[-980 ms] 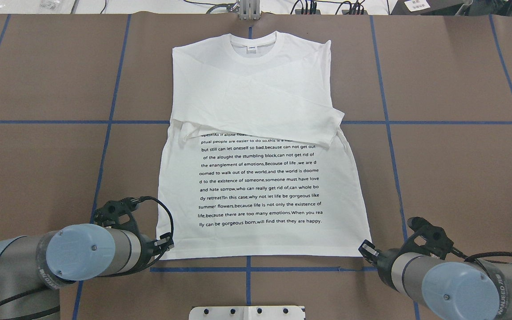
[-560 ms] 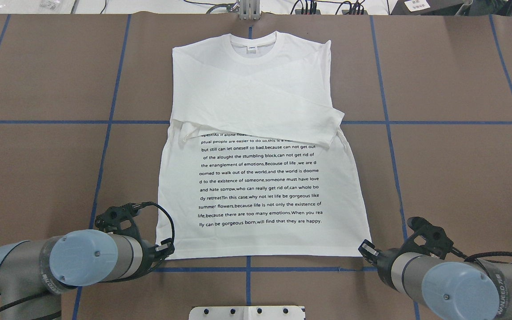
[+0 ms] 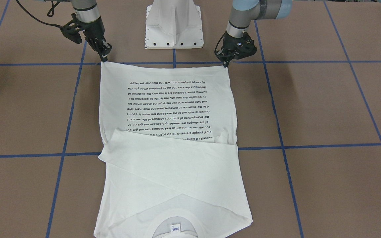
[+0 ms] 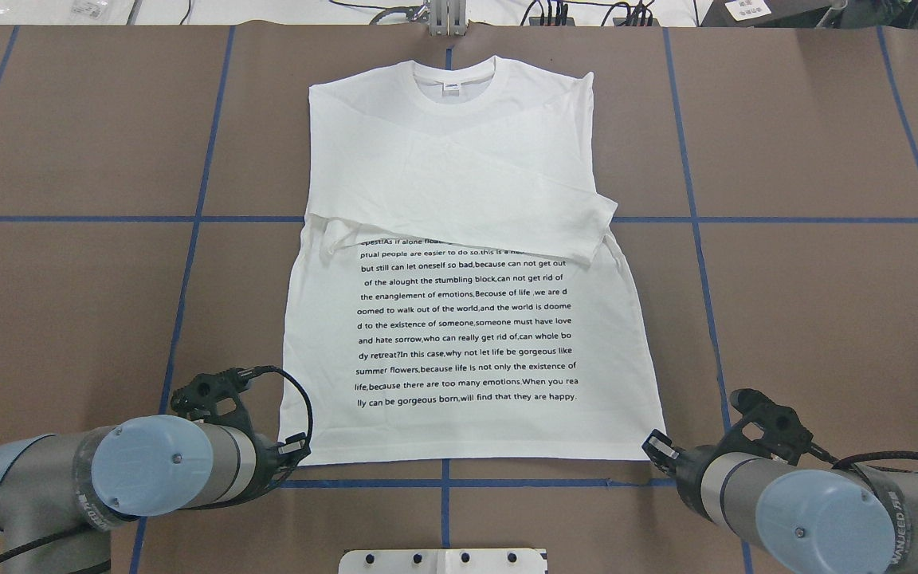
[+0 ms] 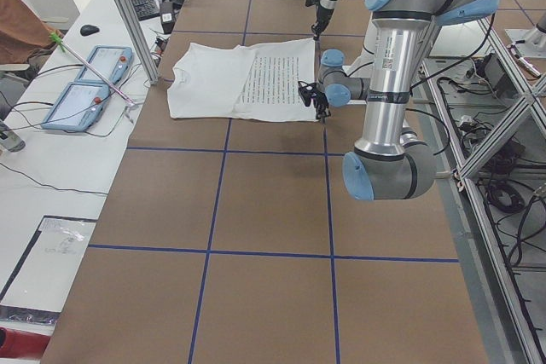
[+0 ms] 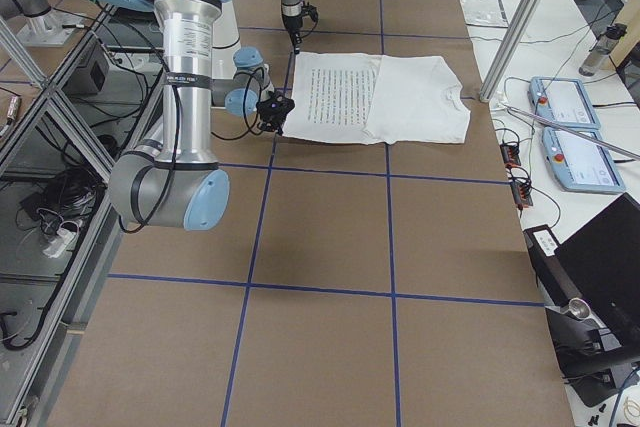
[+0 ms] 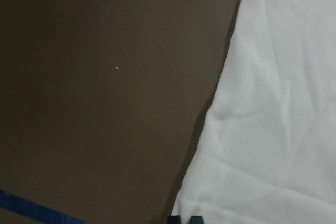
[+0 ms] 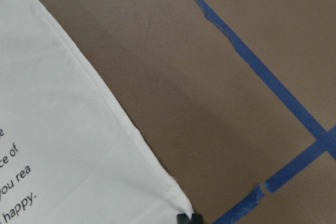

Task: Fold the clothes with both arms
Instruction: 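Lift the hem with both grippers and fold it toward the collar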

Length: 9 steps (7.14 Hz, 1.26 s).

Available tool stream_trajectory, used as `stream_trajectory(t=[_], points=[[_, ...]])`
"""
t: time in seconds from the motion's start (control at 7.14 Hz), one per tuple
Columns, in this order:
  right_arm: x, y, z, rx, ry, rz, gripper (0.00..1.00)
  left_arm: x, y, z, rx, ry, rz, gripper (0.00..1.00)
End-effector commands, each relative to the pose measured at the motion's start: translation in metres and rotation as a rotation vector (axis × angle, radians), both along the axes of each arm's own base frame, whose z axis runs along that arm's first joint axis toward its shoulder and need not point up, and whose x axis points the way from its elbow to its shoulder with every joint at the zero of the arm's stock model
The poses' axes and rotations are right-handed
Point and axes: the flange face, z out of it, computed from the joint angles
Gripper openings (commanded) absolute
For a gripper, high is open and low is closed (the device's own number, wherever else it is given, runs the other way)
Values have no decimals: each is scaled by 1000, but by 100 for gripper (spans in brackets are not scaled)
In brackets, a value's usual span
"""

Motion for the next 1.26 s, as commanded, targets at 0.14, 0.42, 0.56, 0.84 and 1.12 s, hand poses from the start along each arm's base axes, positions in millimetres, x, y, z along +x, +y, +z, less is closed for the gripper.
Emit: stream_trajectory(t=[0.14,0.42,0.56,0.84,1.12], points=[[-2,22,-13,1,-27,-49,0,-33,9,-48,15,95,10,0],[-6,52,-23,2,-50,-118,0,-67,55,-69,-13,127,78,0],[-8,63,-28,4,-59,-142,0,-70,71,-76,-59,146,77,0],[17,82,-41,3,-84,-193,0,-70,84,-79,-85,154,84,0],[48,74,-72,5,-148,-172,0,-93,79,-102,-78,215,74,0]])
